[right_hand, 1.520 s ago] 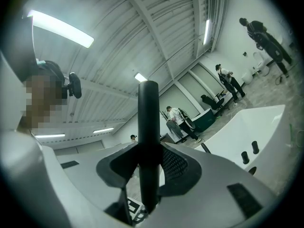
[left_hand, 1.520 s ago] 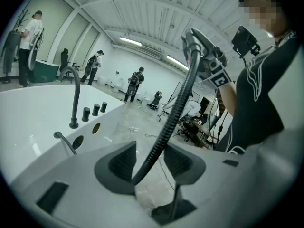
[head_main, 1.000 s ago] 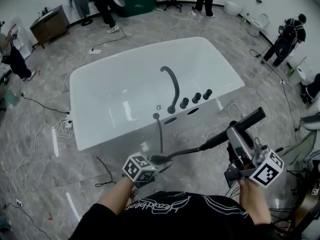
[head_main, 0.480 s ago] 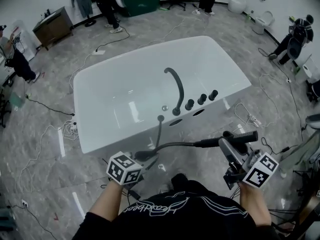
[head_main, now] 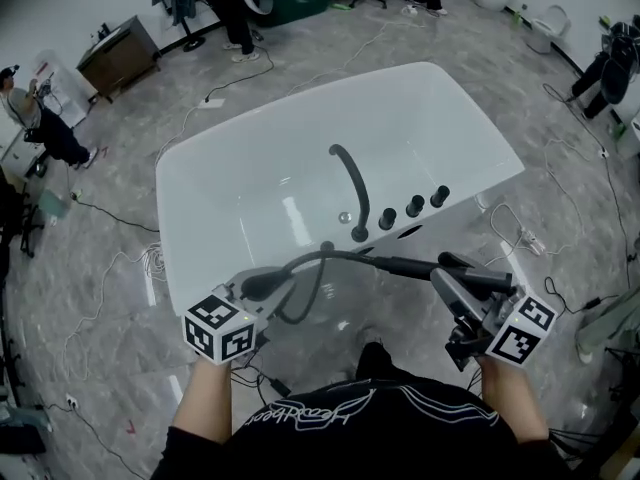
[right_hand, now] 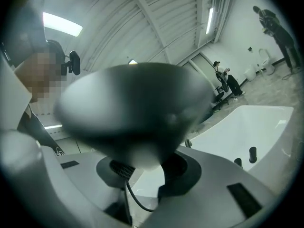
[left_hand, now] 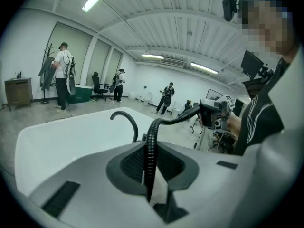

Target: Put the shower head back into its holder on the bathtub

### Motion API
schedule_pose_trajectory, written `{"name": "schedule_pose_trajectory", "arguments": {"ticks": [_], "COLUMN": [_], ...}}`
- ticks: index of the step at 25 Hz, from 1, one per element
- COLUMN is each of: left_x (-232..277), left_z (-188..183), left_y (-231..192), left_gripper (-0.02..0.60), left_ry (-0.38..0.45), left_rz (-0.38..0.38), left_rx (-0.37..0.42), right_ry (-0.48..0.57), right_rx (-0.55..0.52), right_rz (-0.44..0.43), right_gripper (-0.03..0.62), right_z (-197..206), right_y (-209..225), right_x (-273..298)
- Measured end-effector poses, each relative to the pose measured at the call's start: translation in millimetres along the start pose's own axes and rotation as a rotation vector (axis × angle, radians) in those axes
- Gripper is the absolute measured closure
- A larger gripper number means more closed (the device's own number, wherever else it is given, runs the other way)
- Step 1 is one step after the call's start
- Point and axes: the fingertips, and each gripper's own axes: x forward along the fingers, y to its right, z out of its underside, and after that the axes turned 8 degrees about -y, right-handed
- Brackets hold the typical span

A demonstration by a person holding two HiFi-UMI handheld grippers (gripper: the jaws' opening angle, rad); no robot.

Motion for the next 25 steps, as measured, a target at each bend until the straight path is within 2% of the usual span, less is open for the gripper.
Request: {"name": "schedule_pose_trajectory", "arguments": {"ticks": [7, 11, 17, 21, 25], "left_x": [31.6, 40.0, 39.4, 49.2, 67.5], "left_z": [-80.5, -111.2, -130.9, -135.8, -124.4], "left_y": [-35.1, -48.3, -54.6, -62.5, -69.8], "left_gripper": [0.534, 0.535, 0.535, 0.535, 0.535], "left_ry": [0.043, 0.064, 0.085, 0.065, 0.052], "left_rz": [-0.115, -0.168, -0.204, -0.236, -0.234], "left_rx": [0.038, 0.063, 0.11, 0.132, 0.112], "right_ry": [0.005, 0.019, 0.057, 0.065, 0.049], "right_rx": [0.005, 0.006, 0.0, -0.027, -0.048], "right_rz": [-0.092, -0.13, -0.154, -0.155, -0.135], "right_gripper": [0.457, 0.457, 0.457, 0.457, 0.457], "right_z": [-51.3, -69.7, -73.1, -77.3, -70.9], "right_y": [58.6, 77.2, 77.5, 79.8, 87.3], "right_x": [19.7, 28.7, 29.3, 29.3, 28.4]}}
